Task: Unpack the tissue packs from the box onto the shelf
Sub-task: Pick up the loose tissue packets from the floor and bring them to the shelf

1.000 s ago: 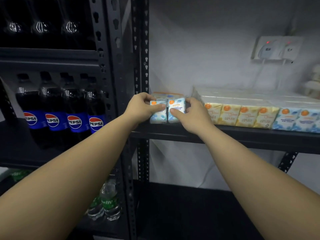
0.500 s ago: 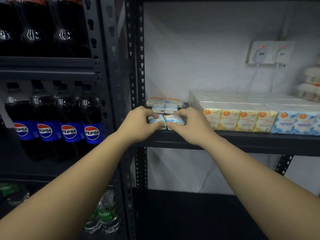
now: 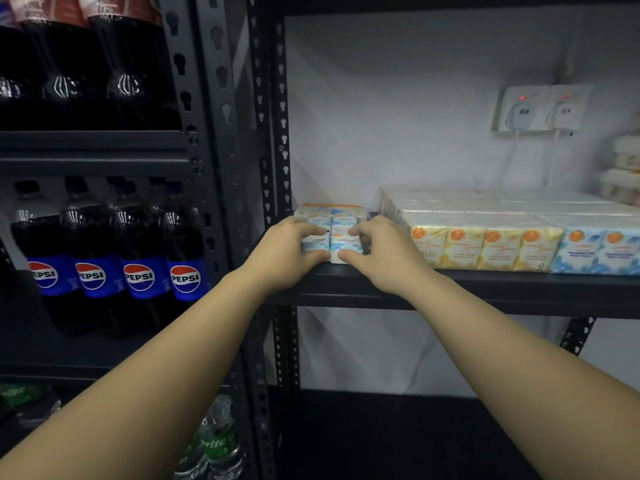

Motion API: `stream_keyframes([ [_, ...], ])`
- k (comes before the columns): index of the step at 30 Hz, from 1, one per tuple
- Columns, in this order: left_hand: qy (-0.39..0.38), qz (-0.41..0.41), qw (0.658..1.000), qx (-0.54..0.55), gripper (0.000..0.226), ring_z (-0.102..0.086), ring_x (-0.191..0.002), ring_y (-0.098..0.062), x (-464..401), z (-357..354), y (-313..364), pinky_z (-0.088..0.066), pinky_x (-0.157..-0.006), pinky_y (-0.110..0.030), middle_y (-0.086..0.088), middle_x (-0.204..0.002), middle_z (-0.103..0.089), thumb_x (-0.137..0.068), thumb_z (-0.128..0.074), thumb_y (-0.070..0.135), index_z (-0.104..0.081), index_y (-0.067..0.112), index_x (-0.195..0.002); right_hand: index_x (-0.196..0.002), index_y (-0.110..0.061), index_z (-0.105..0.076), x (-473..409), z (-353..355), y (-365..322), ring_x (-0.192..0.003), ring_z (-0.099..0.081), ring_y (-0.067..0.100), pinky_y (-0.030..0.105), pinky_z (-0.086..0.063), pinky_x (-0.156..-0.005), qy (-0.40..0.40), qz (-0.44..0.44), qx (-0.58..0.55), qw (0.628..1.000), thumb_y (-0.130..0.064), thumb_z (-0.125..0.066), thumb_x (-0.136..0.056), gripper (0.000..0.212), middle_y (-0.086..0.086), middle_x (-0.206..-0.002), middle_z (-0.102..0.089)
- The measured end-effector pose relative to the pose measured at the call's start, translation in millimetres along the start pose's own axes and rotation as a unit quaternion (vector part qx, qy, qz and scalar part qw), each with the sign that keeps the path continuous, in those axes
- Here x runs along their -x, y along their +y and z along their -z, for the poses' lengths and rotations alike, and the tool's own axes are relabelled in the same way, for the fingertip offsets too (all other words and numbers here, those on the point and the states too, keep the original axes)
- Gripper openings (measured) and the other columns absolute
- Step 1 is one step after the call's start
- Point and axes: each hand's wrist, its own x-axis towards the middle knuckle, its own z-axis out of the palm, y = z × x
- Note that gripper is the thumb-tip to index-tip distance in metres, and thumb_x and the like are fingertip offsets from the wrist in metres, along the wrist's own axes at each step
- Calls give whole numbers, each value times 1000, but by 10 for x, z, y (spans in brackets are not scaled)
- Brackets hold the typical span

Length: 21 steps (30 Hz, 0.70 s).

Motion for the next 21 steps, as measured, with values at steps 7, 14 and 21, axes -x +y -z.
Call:
stream_keyframes([
  [7, -21, -52, 996, -63, 36, -60, -117, -20, -85, -47, 171, -50, -99, -41, 3, -126, -69, -91, -72, 50, -73, 35, -124, -121, -21, -72, -132, 406, 7, -114, -57, 21, 37, -46, -99, 47, 89, 20, 995, -42, -71, -94, 35, -2, -119, -63],
  [14, -31, -11, 998, -49, 31, -62, -117, -16, -257, -108, 158, -50, -94, -32, 8, -127, -72, -89, -75, 46, -76, 37, -119, -125, -21, -71, -270, 723, 365, -127, -54, 28, 41, -47, -101, 37, -18, 123, 991, -62, -60, -92, 54, 2, -131, -68],
  [21, -54, 22, 997, -60, 31, -61, -118, -19, -448, -141, 119, -51, -92, -34, 4, -131, -70, -89, -75, 46, -75, 37, -119, -126, -30, -71, -198, 678, 534, -123, -60, 27, 40, -50, -91, -11, -69, 119, 990, -79, -41, -85, 71, -2, -132, -68],
])
